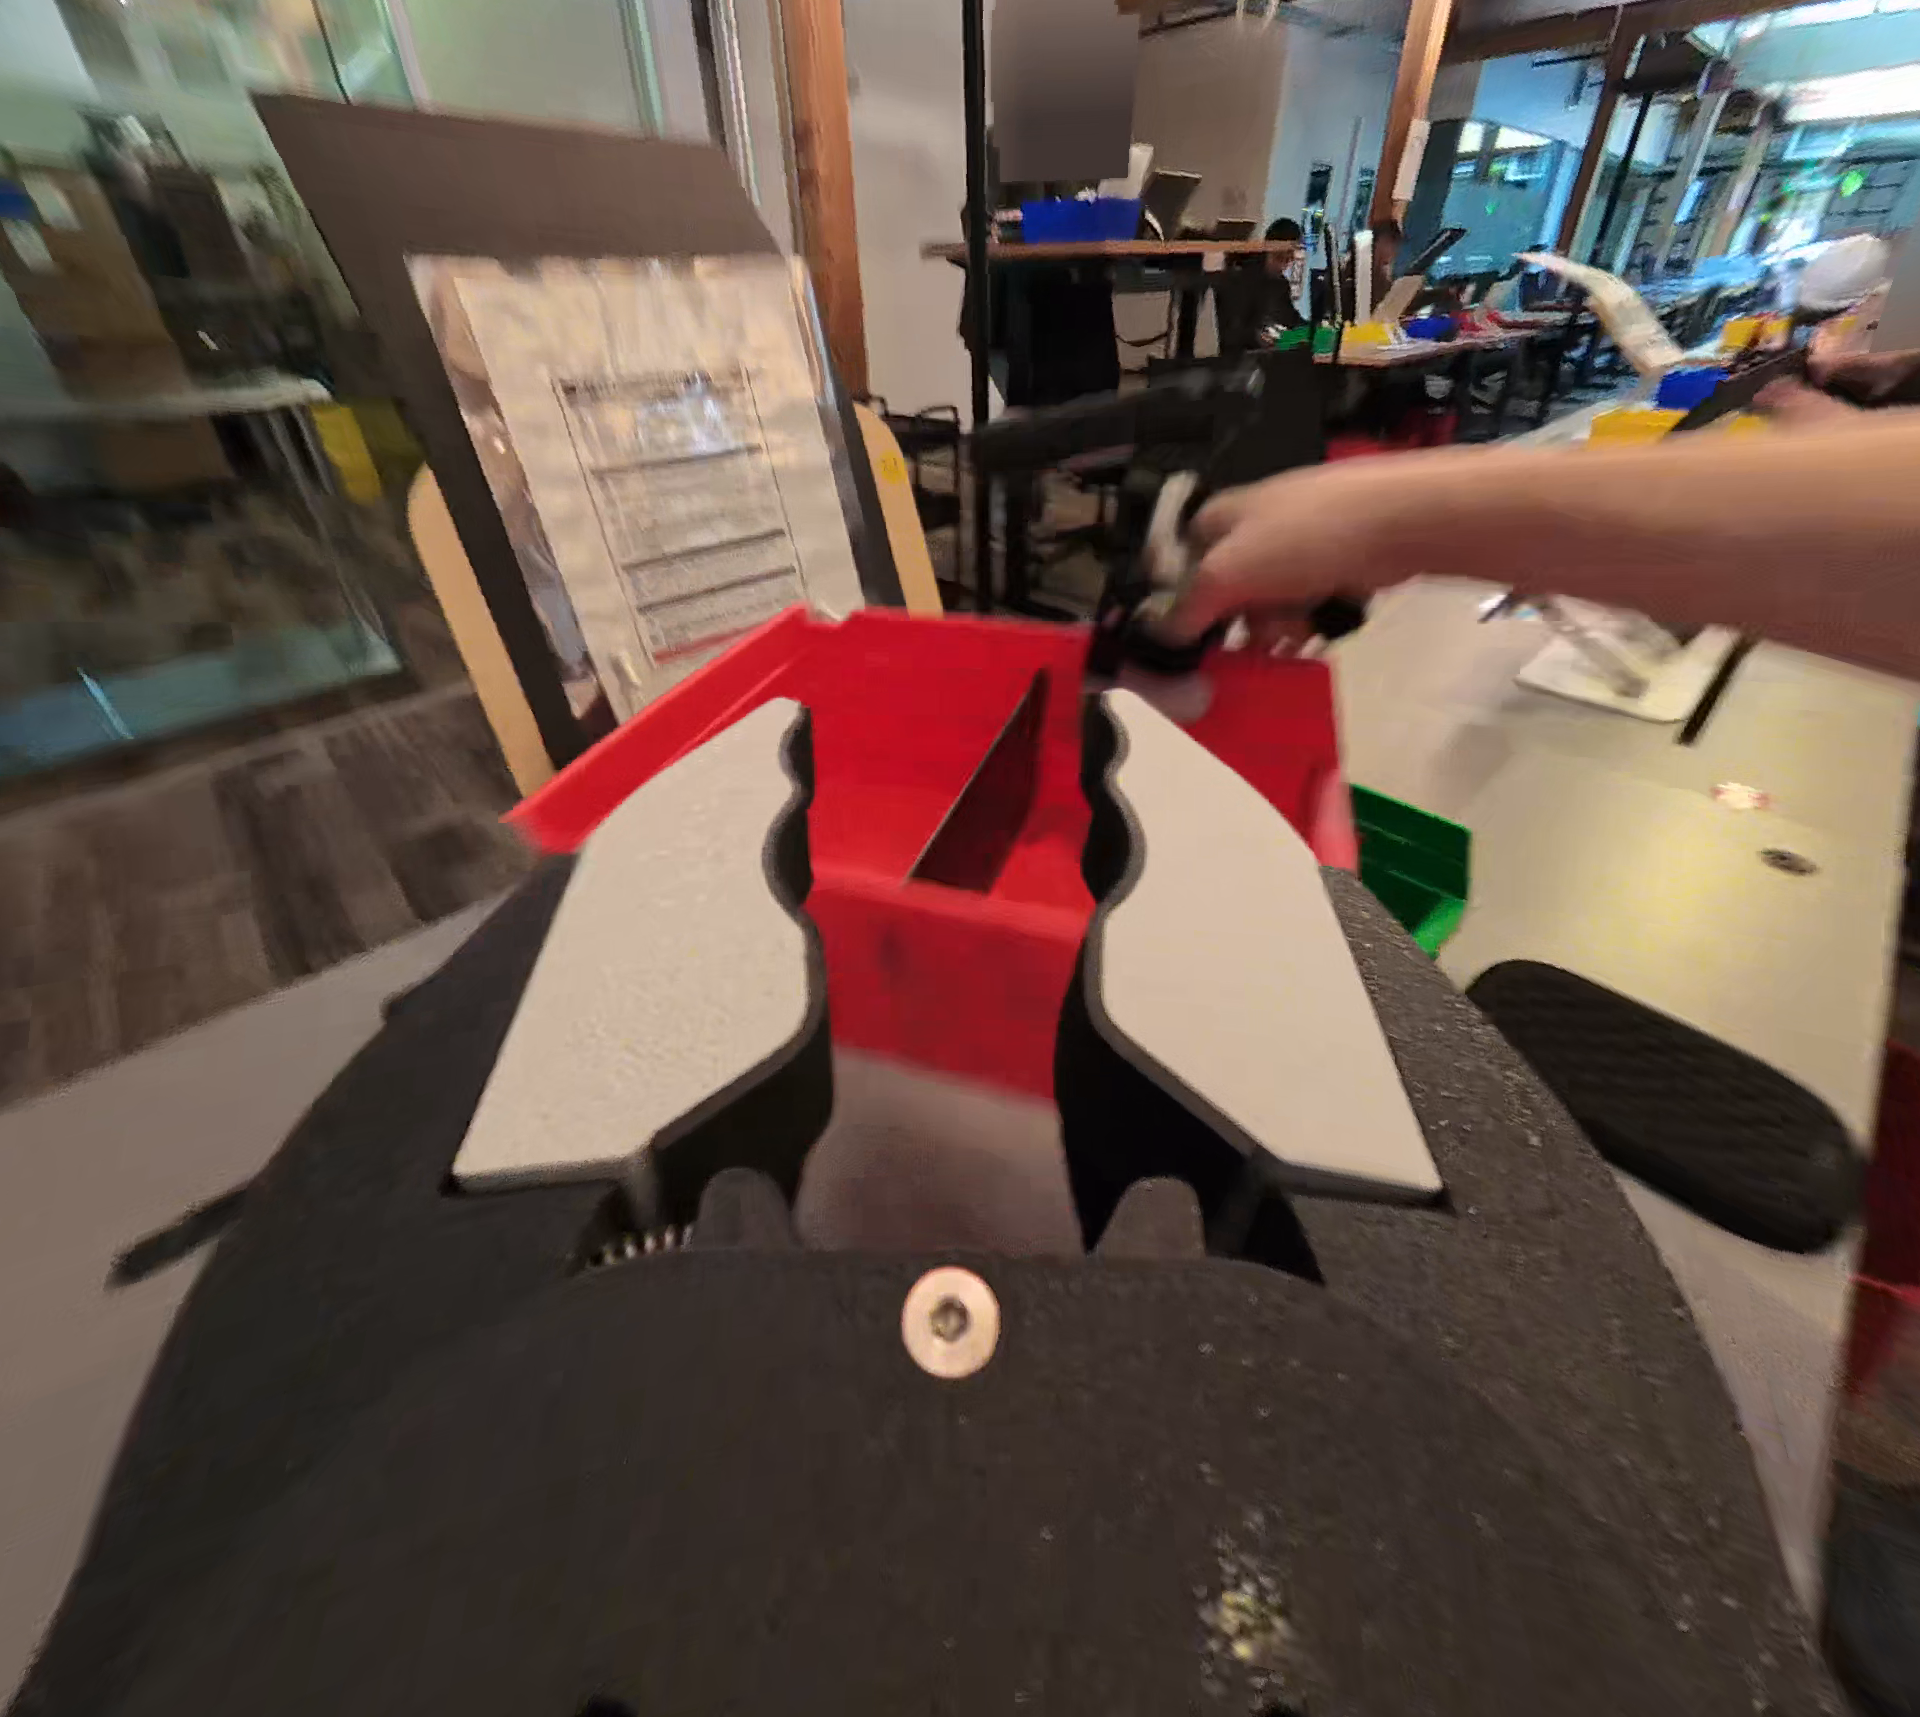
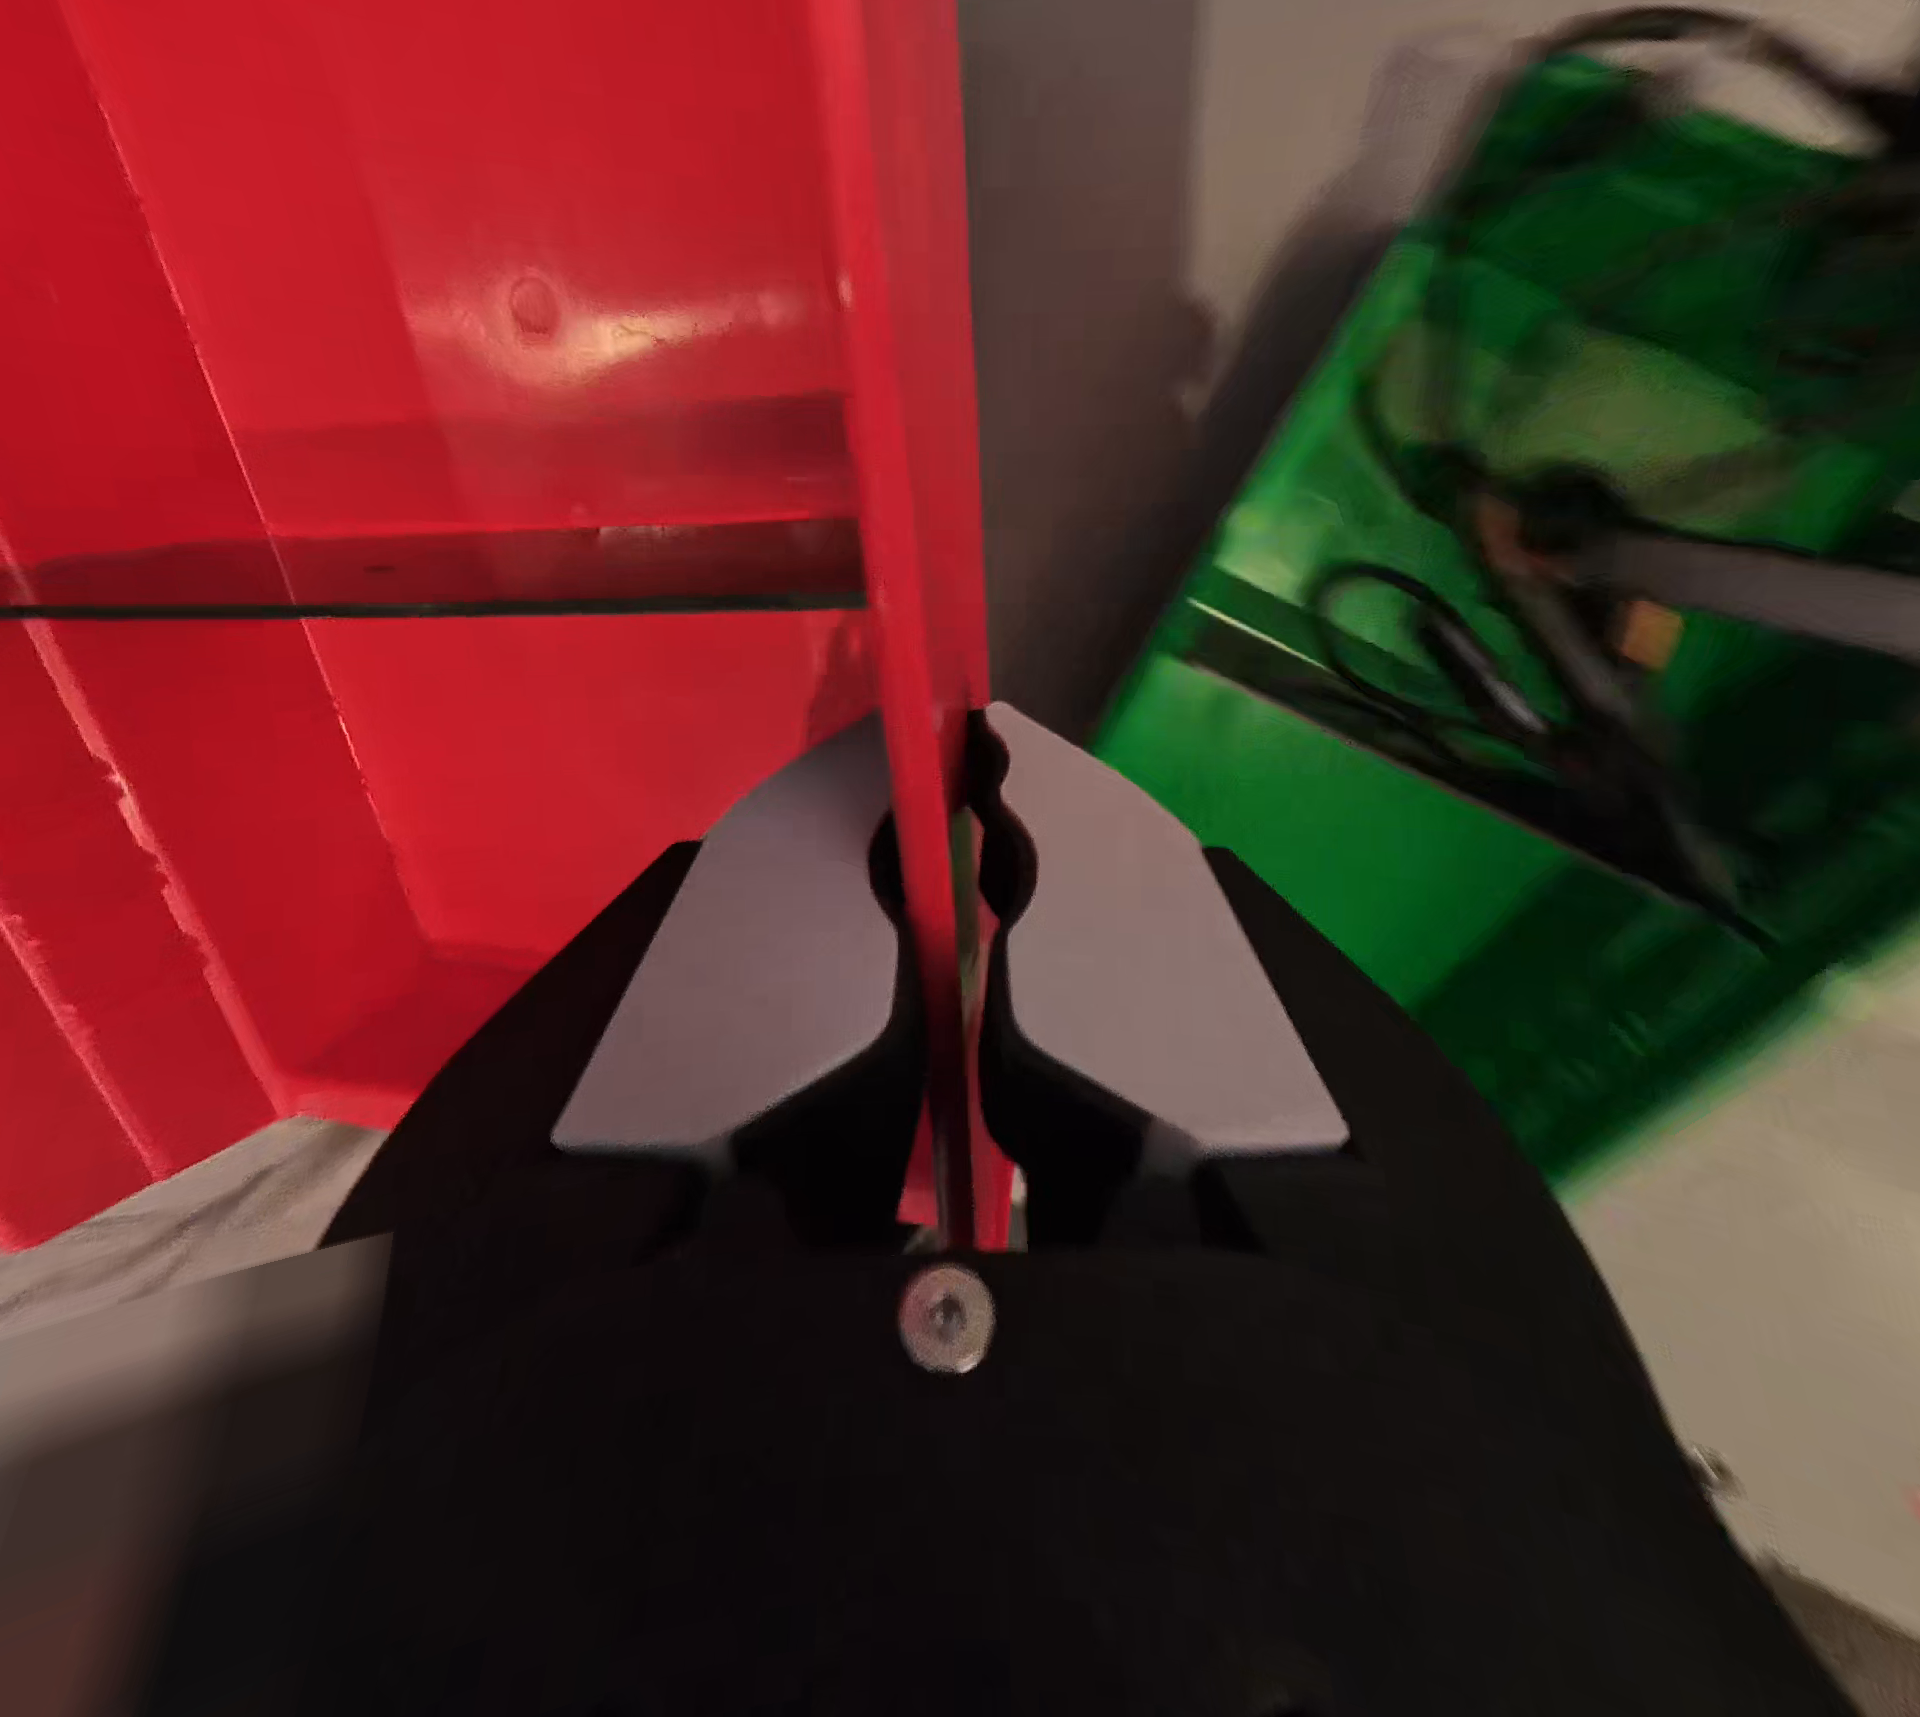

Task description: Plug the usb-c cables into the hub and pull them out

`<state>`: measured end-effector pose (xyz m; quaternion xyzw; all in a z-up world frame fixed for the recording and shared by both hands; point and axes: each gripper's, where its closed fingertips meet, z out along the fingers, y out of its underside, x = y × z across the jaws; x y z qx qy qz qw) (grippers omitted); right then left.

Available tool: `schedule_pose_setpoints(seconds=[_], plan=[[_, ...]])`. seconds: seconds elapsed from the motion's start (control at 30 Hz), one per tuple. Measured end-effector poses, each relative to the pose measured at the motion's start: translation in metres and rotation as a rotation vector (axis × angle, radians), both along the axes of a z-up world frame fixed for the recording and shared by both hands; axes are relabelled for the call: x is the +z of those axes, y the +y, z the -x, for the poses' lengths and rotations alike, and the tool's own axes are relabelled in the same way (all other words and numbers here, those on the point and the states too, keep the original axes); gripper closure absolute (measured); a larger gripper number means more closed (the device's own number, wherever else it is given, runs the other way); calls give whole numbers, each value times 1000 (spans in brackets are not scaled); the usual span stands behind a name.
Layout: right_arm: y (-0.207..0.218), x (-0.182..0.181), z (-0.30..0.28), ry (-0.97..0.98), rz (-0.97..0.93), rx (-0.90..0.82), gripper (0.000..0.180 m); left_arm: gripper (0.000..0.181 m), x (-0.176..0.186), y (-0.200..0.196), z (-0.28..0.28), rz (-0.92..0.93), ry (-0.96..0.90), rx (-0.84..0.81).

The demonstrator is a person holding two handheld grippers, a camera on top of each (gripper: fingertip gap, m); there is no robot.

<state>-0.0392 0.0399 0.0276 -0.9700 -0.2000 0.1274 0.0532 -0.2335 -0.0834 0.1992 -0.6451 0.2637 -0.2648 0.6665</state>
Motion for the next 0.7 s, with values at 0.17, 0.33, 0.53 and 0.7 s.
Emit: schedule_pose_setpoints(seconds=[0.17, 0.33, 0.53, 0.7], plan=[[-13, 101, -158, -170, -115, -228, 174, 117, -6, -3, -17, -95, 93, 36], [-72, 146, -327, -290, -180, -555, 174, 116, -71, 24, -75, 274, 239, -81], [-161, 121, -456, -286, -166, -854, 174, 115, -152, 67, -175, 492, 439, -129], [-208, 58, -497, -138, -109, -932, 174, 92, -224, 97, -233, 548, 561, -81]])
